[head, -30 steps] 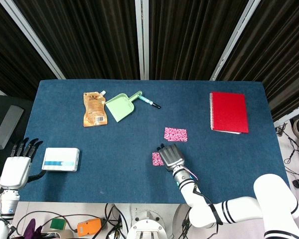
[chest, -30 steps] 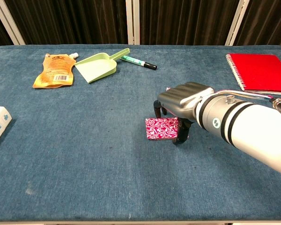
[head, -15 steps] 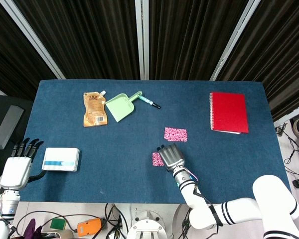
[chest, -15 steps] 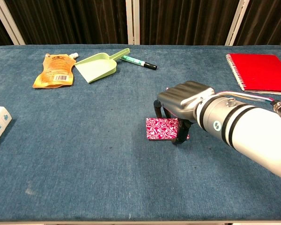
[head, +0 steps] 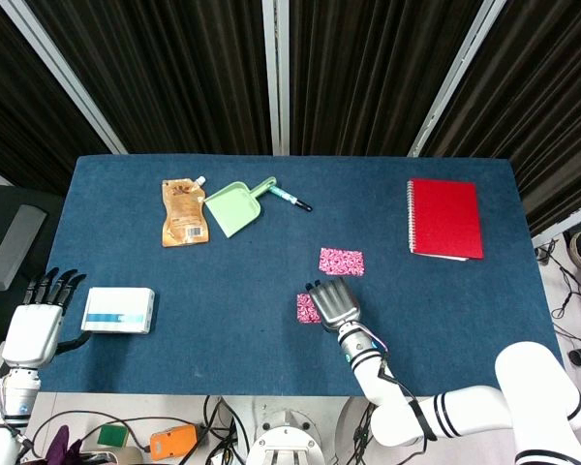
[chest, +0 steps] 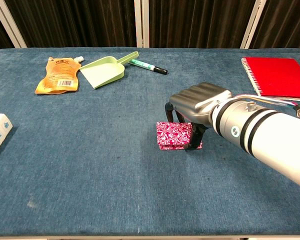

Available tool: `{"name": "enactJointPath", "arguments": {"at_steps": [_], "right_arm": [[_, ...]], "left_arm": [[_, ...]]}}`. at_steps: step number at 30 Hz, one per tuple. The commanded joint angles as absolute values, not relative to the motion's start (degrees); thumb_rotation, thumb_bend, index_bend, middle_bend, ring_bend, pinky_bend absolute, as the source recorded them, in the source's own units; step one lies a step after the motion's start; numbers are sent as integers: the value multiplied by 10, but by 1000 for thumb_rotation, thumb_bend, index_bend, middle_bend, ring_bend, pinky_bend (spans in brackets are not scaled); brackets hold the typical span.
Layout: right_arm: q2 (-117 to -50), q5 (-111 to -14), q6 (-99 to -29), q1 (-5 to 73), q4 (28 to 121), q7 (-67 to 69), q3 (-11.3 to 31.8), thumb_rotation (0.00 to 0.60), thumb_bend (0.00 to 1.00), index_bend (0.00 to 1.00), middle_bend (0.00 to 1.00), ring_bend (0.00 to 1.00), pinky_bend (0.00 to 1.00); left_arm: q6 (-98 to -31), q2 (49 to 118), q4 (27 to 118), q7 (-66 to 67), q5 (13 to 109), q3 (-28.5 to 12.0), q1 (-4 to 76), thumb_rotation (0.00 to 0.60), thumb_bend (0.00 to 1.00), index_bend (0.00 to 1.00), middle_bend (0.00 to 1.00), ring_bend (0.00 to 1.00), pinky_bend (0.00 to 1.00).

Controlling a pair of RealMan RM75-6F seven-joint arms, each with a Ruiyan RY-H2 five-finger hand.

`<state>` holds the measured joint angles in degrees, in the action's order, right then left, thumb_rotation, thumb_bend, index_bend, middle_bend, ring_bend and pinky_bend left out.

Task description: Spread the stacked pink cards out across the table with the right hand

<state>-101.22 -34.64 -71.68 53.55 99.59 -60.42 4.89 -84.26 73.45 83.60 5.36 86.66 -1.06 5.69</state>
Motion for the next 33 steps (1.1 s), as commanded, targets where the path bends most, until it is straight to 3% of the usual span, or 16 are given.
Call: {"name": "enactJointPath", "arguments": {"at_steps": [1, 12, 24, 33], "right_arm": [[-1010, -347, -715, 535, 997, -602, 51, 600, 429, 528, 476, 776, 1000], [-973, -375, -721, 518, 1030, -573, 54, 600, 429, 544, 486, 777, 1000], [-861, -446, -707, 439, 1042, -479, -25, 600, 429, 542, 485, 777, 1000], [-857, -470, -689, 421, 1008, -477, -43, 600, 428, 473, 485, 777, 1000]], "left_arm": [[-842, 734, 836, 53, 866, -11, 57, 600, 80, 137, 113, 26, 0], [-841, 732, 840, 55, 867, -12, 60, 600, 80, 137, 114, 27, 0], [-843, 733, 845, 56, 870, -12, 61, 600, 80, 137, 114, 27, 0], [-847, 729, 856, 67, 873, -12, 61, 600, 80, 137, 114, 26, 0]]}}
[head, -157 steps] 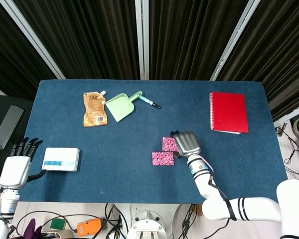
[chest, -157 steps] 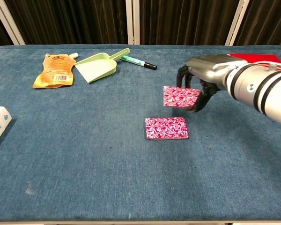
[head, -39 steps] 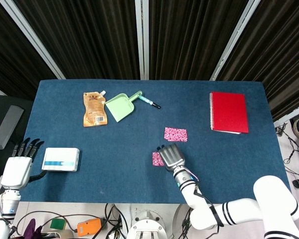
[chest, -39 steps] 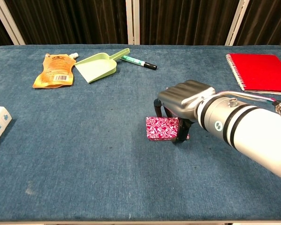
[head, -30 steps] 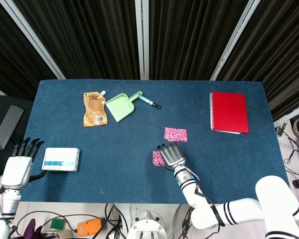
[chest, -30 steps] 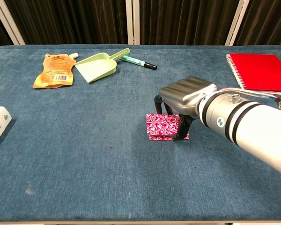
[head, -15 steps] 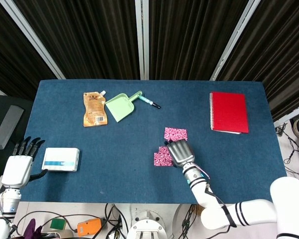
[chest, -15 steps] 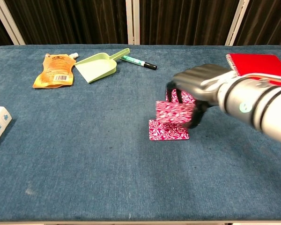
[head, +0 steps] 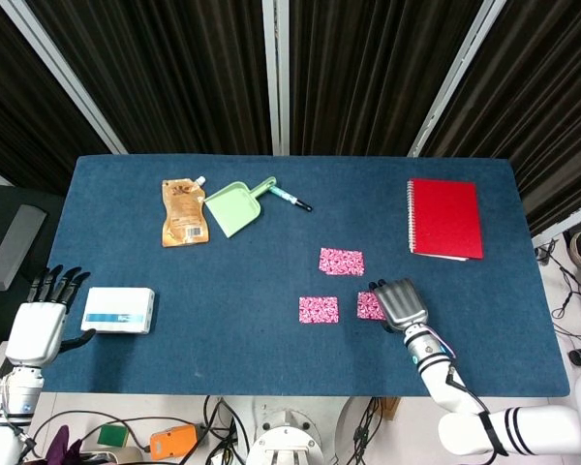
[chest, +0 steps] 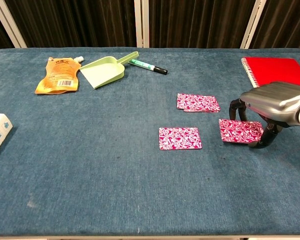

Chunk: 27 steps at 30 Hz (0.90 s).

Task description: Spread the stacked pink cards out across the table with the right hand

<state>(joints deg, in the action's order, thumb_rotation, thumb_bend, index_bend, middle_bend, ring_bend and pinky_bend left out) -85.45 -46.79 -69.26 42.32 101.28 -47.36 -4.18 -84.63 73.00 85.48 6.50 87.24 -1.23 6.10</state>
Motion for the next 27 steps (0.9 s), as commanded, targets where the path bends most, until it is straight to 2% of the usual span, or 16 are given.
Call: {"name": "enactJointPath", "arguments": {"at_steps": [1, 8, 12, 14, 17, 22, 24, 25, 27], "right_arm": [[-858, -472, -686, 420, 1006, -479, -43, 600, 429, 452, 481, 776, 1000], [-852, -480, -687, 410, 1014, -489, -46, 600, 428, 280, 347, 762, 1000], [-849, -480, -695, 402, 1024, -500, -52, 600, 428, 206, 320, 756, 1000], [-845, -482, -699, 398, 1032, -506, -54, 600, 428, 138, 294, 750, 1000], [-823, -491, -726, 385, 1058, -503, -51, 600, 428, 66, 254, 734, 1000], [-735, -534, -807, 321, 1105, -369, -15, 600, 428, 63, 247, 669, 998], [-694, -559, -828, 291, 1101, -294, -6, 600, 429, 63, 245, 542, 920], [-677, -571, -831, 278, 1097, -259, -6, 600, 428, 62, 233, 460, 825], [-643, -596, -832, 254, 1083, -196, -10, 600, 426, 34, 146, 208, 465]], "left_arm": [[-847, 729, 858, 68, 873, -12, 60, 600, 80, 137, 114, 27, 0], [-849, 727, 861, 67, 871, -12, 58, 600, 80, 137, 114, 26, 0], [-850, 728, 860, 67, 872, -12, 59, 600, 80, 137, 114, 27, 0], [-849, 728, 861, 67, 873, -12, 59, 600, 80, 137, 114, 27, 0], [-851, 726, 861, 66, 870, -14, 58, 600, 81, 137, 114, 27, 0], [-861, 715, 861, 50, 853, -21, 49, 600, 80, 137, 114, 26, 0], [-863, 710, 861, 41, 842, -26, 45, 600, 80, 137, 114, 26, 0], [-863, 708, 862, 38, 838, -28, 43, 600, 80, 137, 113, 26, 0], [-862, 702, 866, 32, 828, -30, 40, 600, 80, 137, 114, 26, 0]]}}
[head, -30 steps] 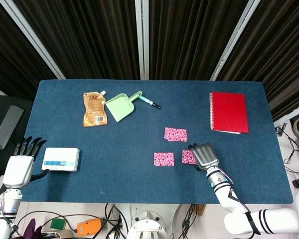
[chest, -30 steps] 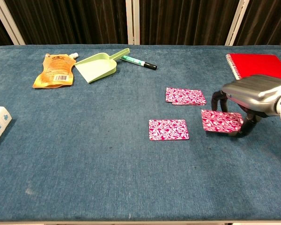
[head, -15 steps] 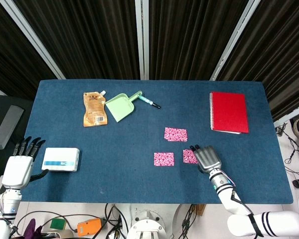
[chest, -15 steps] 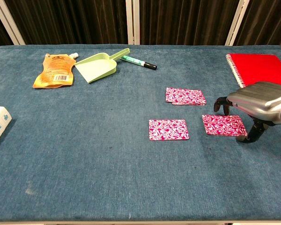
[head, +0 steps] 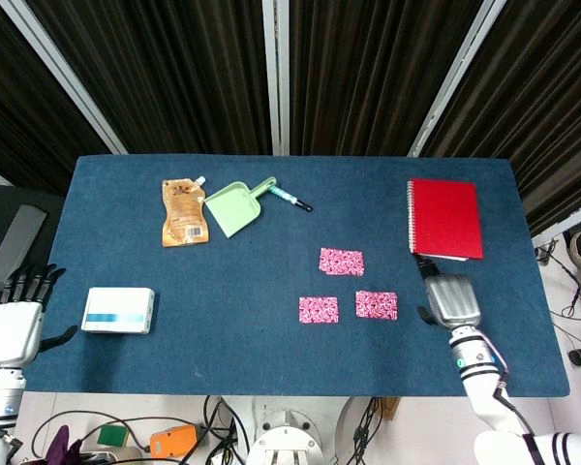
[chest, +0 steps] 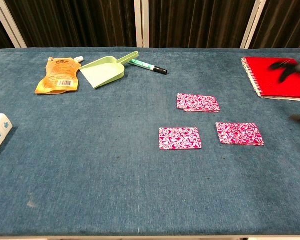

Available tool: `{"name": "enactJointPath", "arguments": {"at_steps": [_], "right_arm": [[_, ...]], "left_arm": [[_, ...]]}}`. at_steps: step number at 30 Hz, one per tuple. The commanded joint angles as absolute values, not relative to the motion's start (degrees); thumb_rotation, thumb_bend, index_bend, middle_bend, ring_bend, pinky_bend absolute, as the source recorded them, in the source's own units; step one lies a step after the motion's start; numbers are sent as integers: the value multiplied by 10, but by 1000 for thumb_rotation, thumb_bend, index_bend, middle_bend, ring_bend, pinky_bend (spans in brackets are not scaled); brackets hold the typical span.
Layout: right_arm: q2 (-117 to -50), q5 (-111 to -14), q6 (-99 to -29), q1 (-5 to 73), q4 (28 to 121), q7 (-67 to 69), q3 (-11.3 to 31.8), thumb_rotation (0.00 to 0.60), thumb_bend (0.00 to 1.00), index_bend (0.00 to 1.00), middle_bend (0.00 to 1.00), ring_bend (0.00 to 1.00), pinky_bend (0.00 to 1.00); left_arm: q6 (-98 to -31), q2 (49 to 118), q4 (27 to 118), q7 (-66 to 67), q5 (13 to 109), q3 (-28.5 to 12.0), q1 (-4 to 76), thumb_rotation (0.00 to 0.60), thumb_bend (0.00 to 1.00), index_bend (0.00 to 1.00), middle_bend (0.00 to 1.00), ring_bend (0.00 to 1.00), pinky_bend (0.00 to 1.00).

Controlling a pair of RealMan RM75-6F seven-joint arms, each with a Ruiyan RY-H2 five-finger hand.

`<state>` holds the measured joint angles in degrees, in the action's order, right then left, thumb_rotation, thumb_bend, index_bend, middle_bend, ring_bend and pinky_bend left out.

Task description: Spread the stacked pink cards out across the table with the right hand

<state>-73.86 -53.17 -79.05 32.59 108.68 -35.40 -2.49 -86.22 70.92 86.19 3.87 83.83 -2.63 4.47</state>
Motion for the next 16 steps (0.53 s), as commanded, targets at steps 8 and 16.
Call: {"name": "enactJointPath", "arguments": {"at_steps": [8, 16], "right_arm": [[-574, -693, -868, 154, 1013, -9, -42, 600, 240, 0, 0, 0, 0], [-592, -748, -922, 99, 971, 42, -30, 600, 240, 0, 0, 0, 0]], "left_arm": [[-880, 691, 881, 26, 812, -32, 20, 600, 81, 137, 114, 26, 0], [-893, 700, 890, 42, 827, -23, 12, 600, 80, 137, 114, 27, 0]]}}
